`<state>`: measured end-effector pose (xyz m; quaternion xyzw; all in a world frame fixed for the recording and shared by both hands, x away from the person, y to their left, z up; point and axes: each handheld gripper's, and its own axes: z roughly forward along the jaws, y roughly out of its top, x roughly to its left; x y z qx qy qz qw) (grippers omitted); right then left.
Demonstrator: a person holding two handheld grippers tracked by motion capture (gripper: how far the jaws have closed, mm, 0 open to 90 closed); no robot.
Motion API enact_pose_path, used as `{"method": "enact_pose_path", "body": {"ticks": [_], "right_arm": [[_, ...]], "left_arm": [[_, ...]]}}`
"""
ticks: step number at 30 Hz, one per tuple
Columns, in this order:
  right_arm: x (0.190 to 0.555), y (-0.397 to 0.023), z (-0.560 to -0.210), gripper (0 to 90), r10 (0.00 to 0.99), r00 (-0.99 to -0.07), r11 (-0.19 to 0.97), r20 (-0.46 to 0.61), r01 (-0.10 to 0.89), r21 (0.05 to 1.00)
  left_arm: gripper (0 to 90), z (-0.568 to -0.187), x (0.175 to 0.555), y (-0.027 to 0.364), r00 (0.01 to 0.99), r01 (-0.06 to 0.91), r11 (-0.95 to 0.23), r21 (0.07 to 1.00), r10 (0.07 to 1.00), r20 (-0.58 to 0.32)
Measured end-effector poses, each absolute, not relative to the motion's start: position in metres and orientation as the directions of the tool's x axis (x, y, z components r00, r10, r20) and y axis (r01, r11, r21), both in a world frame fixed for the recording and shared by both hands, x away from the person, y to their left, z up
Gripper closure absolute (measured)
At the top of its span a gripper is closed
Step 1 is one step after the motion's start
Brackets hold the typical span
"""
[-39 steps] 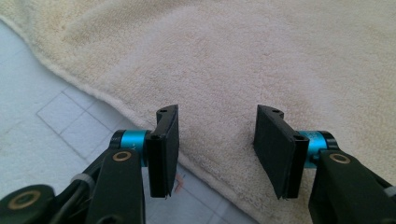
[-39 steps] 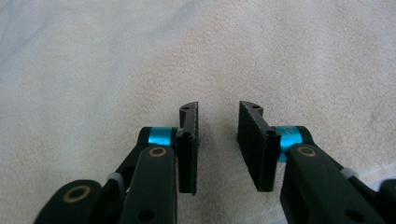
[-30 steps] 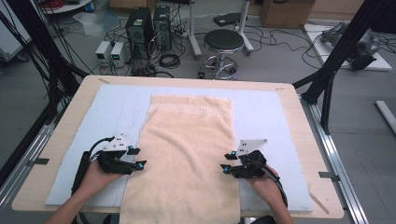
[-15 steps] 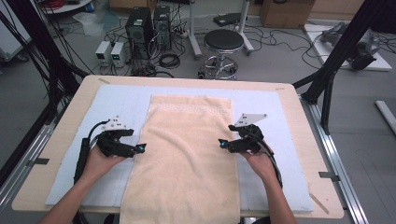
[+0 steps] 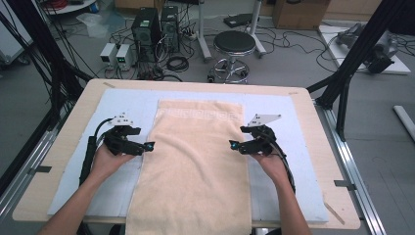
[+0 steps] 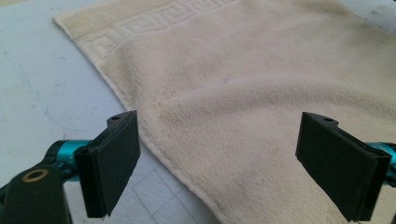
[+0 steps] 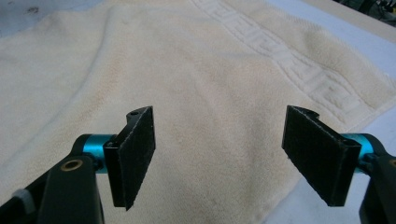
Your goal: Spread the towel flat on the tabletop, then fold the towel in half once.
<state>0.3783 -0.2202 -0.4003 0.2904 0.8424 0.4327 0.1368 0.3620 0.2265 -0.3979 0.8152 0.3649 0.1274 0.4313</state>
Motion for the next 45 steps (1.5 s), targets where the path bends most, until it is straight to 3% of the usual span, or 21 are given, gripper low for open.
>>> {"method": "enact_pose_path", "body": {"ticks": [6, 15, 19, 21, 30, 33, 38, 43, 45], "right_arm": [[0.38, -0.224, -0.393, 24.8, 0.602, -0.798, 0.492, 0.004, 0.375, 0.786], [0.413, -0.235, -0.375, 24.5, 0.645, -0.764, 0.497, -0.023, 0.396, 0.772], [0.426, -0.237, -0.384, 24.1, 0.661, -0.75, 0.483, 0.007, 0.433, 0.761], [0.432, -0.236, -0.393, 19.7, 0.672, -0.74, 0.491, 0.014, 0.461, 0.74], [0.448, -0.23, -0.42, 21.0, 0.711, -0.703, 0.501, 0.003, 0.51, 0.7], [0.453, -0.231, -0.428, 25.8, 0.728, -0.685, 0.508, 0.004, 0.545, 0.667], [0.455, -0.228, -0.434, 43.0, 0.706, -0.708, 0.526, 0.026, 0.549, 0.65], [0.454, -0.222, -0.431, 69.9, 0.66, -0.75, 0.559, 0.04, 0.527, 0.64], [0.453, -0.221, -0.43, 75.9, 0.646, -0.762, 0.568, 0.049, 0.522, 0.636]], "left_arm": [[14.9, -0.385, 0.373, 0.221, 0.715, 0.472, -0.386, 0.792, 0.693, -0.088], [17.6, -0.369, 0.408, 0.214, 0.698, 0.465, -0.401, 0.789, 0.714, -0.048], [20.6, -0.378, 0.421, 0.21, 0.699, 0.462, -0.391, 0.796, 0.712, -0.056], [22.0, -0.388, 0.427, 0.21, 0.691, 0.484, -0.401, 0.778, 0.72, -0.059], [23.2, -0.422, 0.448, 0.203, 0.623, 0.55, -0.4, 0.733, 0.781, -0.042], [28.7, -0.433, 0.451, 0.2, 0.623, 0.58, -0.402, 0.708, 0.78, -0.067], [38.4, -0.436, 0.451, 0.197, 0.632, 0.568, -0.438, 0.697, 0.775, -0.028], [62.5, -0.433, 0.448, 0.195, 0.661, 0.56, -0.449, 0.696, 0.748, -0.049], [71.3, -0.432, 0.447, 0.194, 0.67, 0.564, -0.452, 0.691, 0.74, -0.062]]}}
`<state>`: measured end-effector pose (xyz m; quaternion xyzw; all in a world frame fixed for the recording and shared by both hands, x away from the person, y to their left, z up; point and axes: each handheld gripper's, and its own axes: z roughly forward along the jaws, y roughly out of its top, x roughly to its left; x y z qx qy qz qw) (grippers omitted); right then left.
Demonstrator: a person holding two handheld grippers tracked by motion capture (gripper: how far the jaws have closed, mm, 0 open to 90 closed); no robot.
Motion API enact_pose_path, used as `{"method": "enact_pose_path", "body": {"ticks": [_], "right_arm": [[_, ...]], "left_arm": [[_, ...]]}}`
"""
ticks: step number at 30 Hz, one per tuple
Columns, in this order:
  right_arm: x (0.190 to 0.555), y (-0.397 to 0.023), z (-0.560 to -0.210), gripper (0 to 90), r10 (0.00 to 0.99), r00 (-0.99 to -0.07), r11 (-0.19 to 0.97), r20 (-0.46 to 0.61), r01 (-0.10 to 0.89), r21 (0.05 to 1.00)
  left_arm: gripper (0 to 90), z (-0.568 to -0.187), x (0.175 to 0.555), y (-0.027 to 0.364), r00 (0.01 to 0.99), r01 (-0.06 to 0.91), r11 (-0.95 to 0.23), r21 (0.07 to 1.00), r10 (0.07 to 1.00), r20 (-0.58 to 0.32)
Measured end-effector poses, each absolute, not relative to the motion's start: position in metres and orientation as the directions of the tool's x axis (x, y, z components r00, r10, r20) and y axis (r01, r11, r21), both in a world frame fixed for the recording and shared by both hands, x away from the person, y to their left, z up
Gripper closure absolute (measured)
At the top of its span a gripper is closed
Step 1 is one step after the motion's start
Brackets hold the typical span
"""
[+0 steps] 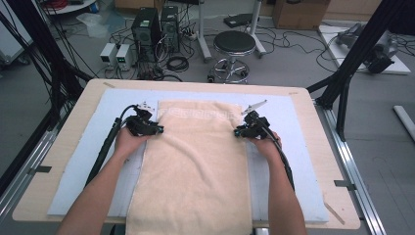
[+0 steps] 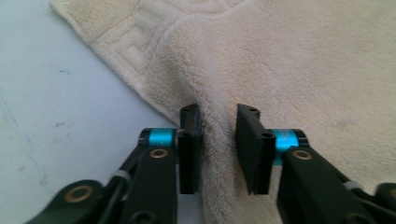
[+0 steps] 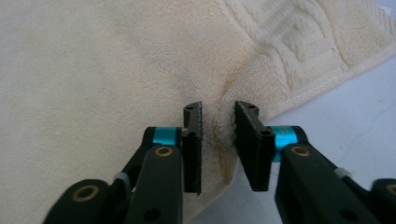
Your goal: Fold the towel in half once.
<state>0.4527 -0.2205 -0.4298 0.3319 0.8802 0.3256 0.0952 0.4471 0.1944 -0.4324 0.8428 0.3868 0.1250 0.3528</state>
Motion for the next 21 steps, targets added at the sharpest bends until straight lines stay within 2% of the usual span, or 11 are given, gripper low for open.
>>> {"method": "enact_pose_path", "body": {"ticks": [2, 5, 8, 13, 16, 19, 21], "right_arm": [[0.452, -0.22, -0.427, 78.9, 0.634, -0.771, 0.573, 0.055, 0.516, 0.637], [0.45, -0.224, -0.421, 79.8, 0.634, -0.771, 0.554, 0.063, 0.509, 0.658], [0.448, -0.23, -0.407, 81.0, 0.635, -0.77, 0.519, 0.067, 0.489, 0.701], [0.447, -0.23, -0.372, 82.0, 0.628, -0.778, 0.509, 0.025, 0.435, 0.743], [0.444, -0.233, -0.356, 82.0, 0.611, -0.791, 0.493, 0.04, 0.419, 0.762], [0.434, -0.236, -0.344, 81.9, 0.586, -0.808, 0.466, 0.064, 0.401, 0.789], [0.42, -0.237, -0.335, 82.0, 0.56, -0.828, 0.486, 0.037, 0.365, 0.794]], "left_arm": [[79.1, -0.43, 0.446, 0.194, 0.68, 0.554, -0.467, 0.689, 0.732, -0.051], [82.8, -0.423, 0.446, 0.2, 0.672, 0.555, -0.437, 0.708, 0.738, -0.071], [83.7, -0.411, 0.447, 0.208, 0.651, 0.559, -0.365, 0.745, 0.75, -0.121], [83.9, -0.389, 0.446, 0.212, 0.644, 0.525, -0.334, 0.783, 0.757, -0.109], [83.9, -0.376, 0.441, 0.217, 0.659, 0.497, -0.331, 0.802, 0.746, -0.1], [83.9, -0.362, 0.43, 0.223, 0.685, 0.465, -0.337, 0.818, 0.722, -0.092], [83.9, -0.354, 0.416, 0.226, 0.709, 0.425, -0.352, 0.834, 0.702, -0.065]]}}
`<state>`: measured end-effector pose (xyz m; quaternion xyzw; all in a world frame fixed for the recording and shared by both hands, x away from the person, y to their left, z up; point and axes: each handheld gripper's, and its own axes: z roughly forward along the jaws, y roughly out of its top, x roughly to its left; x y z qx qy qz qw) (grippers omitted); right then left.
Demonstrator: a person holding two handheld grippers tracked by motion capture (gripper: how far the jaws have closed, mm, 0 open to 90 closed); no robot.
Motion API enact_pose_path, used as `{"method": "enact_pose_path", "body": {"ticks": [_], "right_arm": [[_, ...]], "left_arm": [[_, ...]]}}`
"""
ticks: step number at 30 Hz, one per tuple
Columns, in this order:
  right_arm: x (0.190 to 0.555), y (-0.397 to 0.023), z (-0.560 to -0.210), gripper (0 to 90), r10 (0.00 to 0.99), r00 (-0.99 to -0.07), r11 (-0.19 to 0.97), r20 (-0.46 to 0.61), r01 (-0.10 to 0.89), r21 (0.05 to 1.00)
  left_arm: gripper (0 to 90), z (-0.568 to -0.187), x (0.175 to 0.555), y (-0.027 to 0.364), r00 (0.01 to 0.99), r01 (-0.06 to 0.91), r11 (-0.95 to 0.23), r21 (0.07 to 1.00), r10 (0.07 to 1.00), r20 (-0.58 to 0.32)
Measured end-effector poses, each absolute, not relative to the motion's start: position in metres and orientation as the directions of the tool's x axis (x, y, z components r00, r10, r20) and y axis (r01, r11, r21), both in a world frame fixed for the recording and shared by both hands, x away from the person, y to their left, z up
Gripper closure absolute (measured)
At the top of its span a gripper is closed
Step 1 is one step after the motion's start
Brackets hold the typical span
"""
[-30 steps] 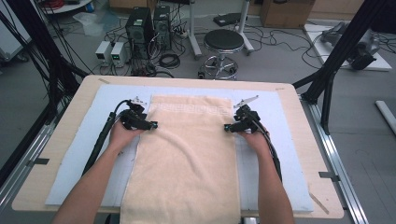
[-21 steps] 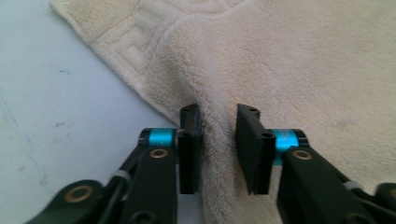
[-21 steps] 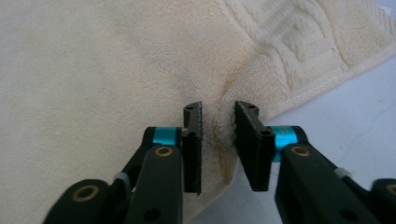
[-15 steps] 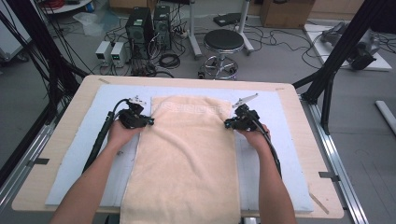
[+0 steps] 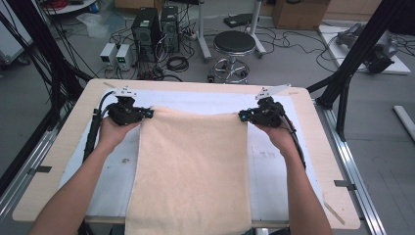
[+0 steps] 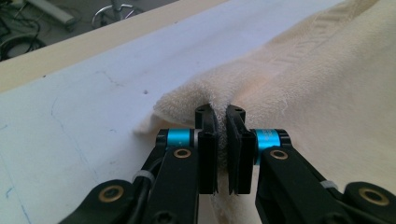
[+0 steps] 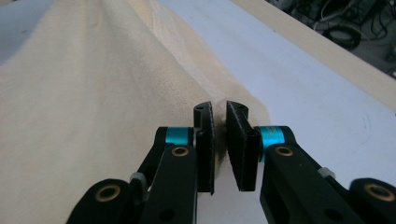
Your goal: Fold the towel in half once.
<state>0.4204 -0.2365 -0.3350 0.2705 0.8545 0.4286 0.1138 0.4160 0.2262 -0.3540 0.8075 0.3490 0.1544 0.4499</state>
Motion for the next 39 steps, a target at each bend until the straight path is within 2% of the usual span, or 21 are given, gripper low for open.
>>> {"method": "enact_pose_path", "body": {"ticks": [5, 9, 11, 12, 13, 14, 17, 18, 20, 22, 25, 28, 30, 34, 36, 39], "right_arm": [[0.368, -0.24, -0.317, 81.9, 0.475, -0.88, 0.492, -0.02, 0.246, 0.835], [0.31, -0.245, -0.32, 82.4, 0.413, -0.909, 0.503, -0.059, 0.174, 0.847], [0.288, -0.25, -0.333, 71.2, 0.393, -0.919, 0.49, -0.032, 0.18, 0.853], [0.28, -0.253, -0.342, 64.1, 0.389, -0.921, 0.495, 0.002, 0.211, 0.843], [0.275, -0.255, -0.351, 62.3, 0.401, -0.916, 0.529, 0.011, 0.241, 0.814], [0.272, -0.258, -0.36, 60.8, 0.424, -0.906, 0.559, -0.008, 0.254, 0.789], [0.276, -0.258, -0.38, 56.2, 0.451, -0.89, 0.537, 0.06, 0.324, 0.779], [0.279, -0.254, -0.386, 55.4, 0.454, -0.89, 0.553, 0.045, 0.322, 0.769], [0.287, -0.246, -0.396, 53.9, 0.467, -0.884, 0.576, 0.027, 0.327, 0.749], [0.297, -0.241, -0.403, 50.8, 0.492, -0.869, 0.539, 0.051, 0.351, 0.766], [0.311, -0.232, -0.409, 48.8, 0.502, -0.862, 0.53, 0.063, 0.364, 0.766], [0.321, -0.223, -0.413, 49.1, 0.498, -0.864, 0.543, 0.072, 0.375, 0.751], [0.327, -0.219, -0.419, 50.6, 0.496, -0.864, 0.556, 0.084, 0.39, 0.734], [0.332, -0.212, -0.43, 69.3, 0.485, -0.868, 0.603, 0.106, 0.419, 0.679], [0.331, -0.21, -0.428, 76.5, 0.468, -0.88, 0.609, 0.084, 0.39, 0.69], [0.331, -0.209, -0.427, 78.7, 0.468, -0.88, 0.613, 0.081, 0.389, 0.687]], "left_arm": [[83.5, -0.344, 0.36, 0.239, 0.752, 0.33, -0.347, 0.878, 0.659, -0.022], [83.0, -0.358, 0.298, 0.245, 0.788, 0.283, -0.409, 0.868, 0.615, 0.033], [79.1, -0.374, 0.272, 0.25, 0.828, 0.292, -0.428, 0.855, 0.561, -0.001], [73.1, -0.382, 0.264, 0.252, 0.841, 0.304, -0.439, 0.846, 0.541, -0.022], [65.7, -0.388, 0.259, 0.253, 0.842, 0.32, -0.447, 0.835, 0.539, -0.034], [59.5, -0.392, 0.256, 0.254, 0.837, 0.322, -0.445, 0.835, 0.547, -0.031], [50.3, -0.394, 0.263, 0.254, 0.831, 0.348, -0.448, 0.824, 0.553, -0.05], [48.4, -0.394, 0.267, 0.252, 0.831, 0.343, -0.444, 0.828, 0.554, -0.048], [47.3, -0.394, 0.278, 0.246, 0.833, 0.335, -0.463, 0.821, 0.552, -0.028], [46.8, -0.399, 0.292, 0.24, 0.828, 0.347, -0.471, 0.811, 0.56, -0.029], [44.4, -0.411, 0.312, 0.234, 0.801, 0.405, -0.474, 0.782, 0.597, -0.053], [45.5, -0.424, 0.327, 0.231, 0.783, 0.465, -0.489, 0.738, 0.617, -0.084], [52.9, -0.429, 0.33, 0.23, 0.783, 0.483, -0.499, 0.719, 0.614, -0.099], [71.7, -0.427, 0.327, 0.228, 0.798, 0.45, -0.527, 0.721, 0.6, -0.06], [78.7, -0.427, 0.324, 0.226, 0.806, 0.435, -0.538, 0.722, 0.591, -0.045], [83.4, -0.425, 0.323, 0.225, 0.807, 0.426, -0.542, 0.725, 0.589, -0.034]]}}
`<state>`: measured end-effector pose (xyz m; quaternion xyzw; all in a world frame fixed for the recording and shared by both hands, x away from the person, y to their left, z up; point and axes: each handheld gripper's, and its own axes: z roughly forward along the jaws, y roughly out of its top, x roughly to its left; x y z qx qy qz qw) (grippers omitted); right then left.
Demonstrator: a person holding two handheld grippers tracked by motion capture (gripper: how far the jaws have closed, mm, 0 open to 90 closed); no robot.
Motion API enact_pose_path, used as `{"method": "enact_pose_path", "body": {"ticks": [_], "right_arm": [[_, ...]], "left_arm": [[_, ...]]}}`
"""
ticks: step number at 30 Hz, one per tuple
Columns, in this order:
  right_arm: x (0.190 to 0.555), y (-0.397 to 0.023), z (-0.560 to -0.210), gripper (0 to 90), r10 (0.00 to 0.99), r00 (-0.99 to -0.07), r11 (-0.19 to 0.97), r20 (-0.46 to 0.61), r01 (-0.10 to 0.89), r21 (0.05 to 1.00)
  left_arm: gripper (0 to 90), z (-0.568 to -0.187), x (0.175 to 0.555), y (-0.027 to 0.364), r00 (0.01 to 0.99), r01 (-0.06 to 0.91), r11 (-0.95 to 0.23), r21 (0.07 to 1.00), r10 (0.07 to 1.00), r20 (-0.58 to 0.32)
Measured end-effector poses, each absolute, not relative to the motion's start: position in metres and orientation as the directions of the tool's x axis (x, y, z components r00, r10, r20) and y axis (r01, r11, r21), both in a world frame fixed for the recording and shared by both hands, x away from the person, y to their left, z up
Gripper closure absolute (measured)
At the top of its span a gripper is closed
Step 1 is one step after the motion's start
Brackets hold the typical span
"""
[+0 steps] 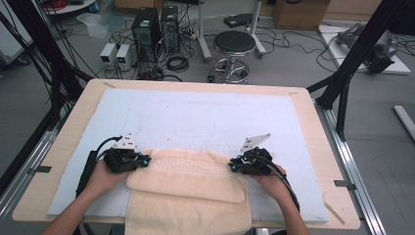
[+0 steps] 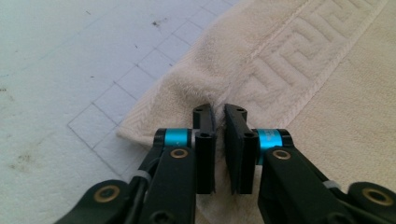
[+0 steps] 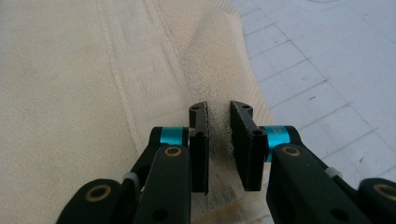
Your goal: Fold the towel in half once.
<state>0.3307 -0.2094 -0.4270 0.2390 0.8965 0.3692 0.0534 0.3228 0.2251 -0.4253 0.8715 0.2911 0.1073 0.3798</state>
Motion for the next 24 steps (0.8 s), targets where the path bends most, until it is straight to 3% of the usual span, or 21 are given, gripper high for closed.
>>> {"method": "enact_pose_path", "body": {"ticks": [6, 24], "right_arm": [[0.329, -0.212, -0.419, 82.8, 0.475, -0.878, 0.584, 0.064, 0.369, 0.723], [0.313, -0.217, -0.388, 83.2, 0.455, -0.889, 0.531, 0.043, 0.31, 0.789]], "left_arm": [[84.2, -0.419, 0.321, 0.228, 0.805, 0.425, -0.512, 0.747, 0.591, -0.052], [83.7, -0.392, 0.299, 0.234, 0.809, 0.361, -0.465, 0.808, 0.587, -0.023]]}}
